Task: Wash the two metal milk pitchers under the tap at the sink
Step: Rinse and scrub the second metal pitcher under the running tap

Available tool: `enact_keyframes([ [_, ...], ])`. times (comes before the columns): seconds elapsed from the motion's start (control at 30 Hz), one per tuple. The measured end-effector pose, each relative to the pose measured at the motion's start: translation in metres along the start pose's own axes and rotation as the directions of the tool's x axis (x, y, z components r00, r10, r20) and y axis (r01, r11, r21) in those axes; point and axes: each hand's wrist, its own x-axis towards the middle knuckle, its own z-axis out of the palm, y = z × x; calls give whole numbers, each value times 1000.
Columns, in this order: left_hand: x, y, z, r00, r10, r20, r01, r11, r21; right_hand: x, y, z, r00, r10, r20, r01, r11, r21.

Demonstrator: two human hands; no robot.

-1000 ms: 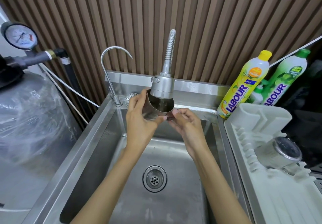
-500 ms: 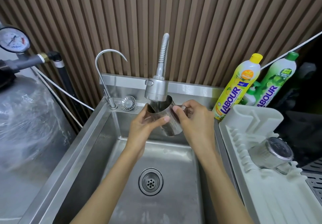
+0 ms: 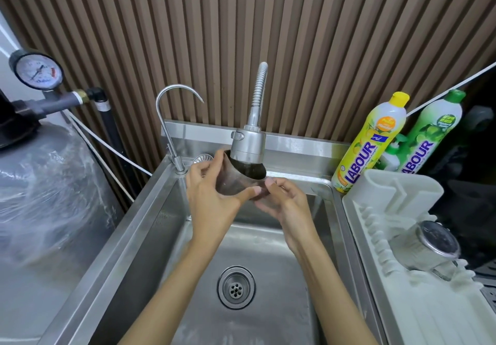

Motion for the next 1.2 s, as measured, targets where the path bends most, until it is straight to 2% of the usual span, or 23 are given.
enact_keyframes([
  [0.1, -4, 3, 3, 996, -87, 22, 85, 995, 55, -5, -2, -4, 995, 17, -96, -29, 992, -121],
  [0.23, -7, 7, 7, 958, -246, 150, 254, 966, -40, -7, -18, -7, 973, -36, -226, -38, 949, -314],
  [0.3, -9, 7, 7, 925, -282, 254, 329, 930, -166, -8, -29, -6, 953, -184, -240, 22, 834, -551],
  [0.37, -11, 5, 10, 892, -305, 335, 402, 874, -273, -10, -39, -2, 916, -354, -187, 84, 627, -774],
  [0.4, -10, 5, 13, 884, -306, 352, 419, 854, -308, -11, -43, 1, 904, -397, -158, 103, 561, -821],
  [0.43, -9, 5, 16, 885, -296, 360, 421, 838, -345, -12, -45, 4, 899, -415, -139, 121, 540, -833],
  [0.47, -7, 4, 18, 891, -279, 359, 412, 828, -379, -9, -45, 4, 903, -409, -131, 137, 565, -814],
  [0.53, -1, 2, 22, 912, -240, 334, 374, 820, -434, 0, -42, 3, 926, -351, -139, 161, 700, -696],
  [0.6, 6, -3, 24, 942, -214, 257, 309, 852, -422, 9, -35, 0, 960, -254, -117, 164, 850, -500],
  [0.67, 9, -6, 23, 972, -171, 160, 218, 910, -352, 16, -24, -1, 987, -148, -57, 125, 948, -292],
  [0.77, 6, -4, 13, 994, -99, 55, 108, 972, -207, 20, -3, -4, 997, -32, 67, 30, 999, 31],
  [0.83, 1, -2, 8, 999, -54, 10, 54, 993, -103, 17, 8, -7, 993, 37, 109, -51, 990, 131],
  [0.93, -4, -1, 5, 998, -55, -7, 56, 998, 27, 11, 14, -9, 993, 94, 72, -98, 993, 60],
  [1.07, -8, 1, 6, 983, -175, 46, 167, 976, 142, 2, 3, -12, 994, 99, -55, -105, 988, -115],
  [1.13, -8, 0, 7, 969, -216, 117, 205, 974, 98, 0, -9, -14, 988, 66, -139, -95, 972, -217],
  [1.2, -8, 0, 7, 939, -260, 223, 273, 961, -32, -2, -22, -14, 976, -17, -215, -68, 922, -380],
])
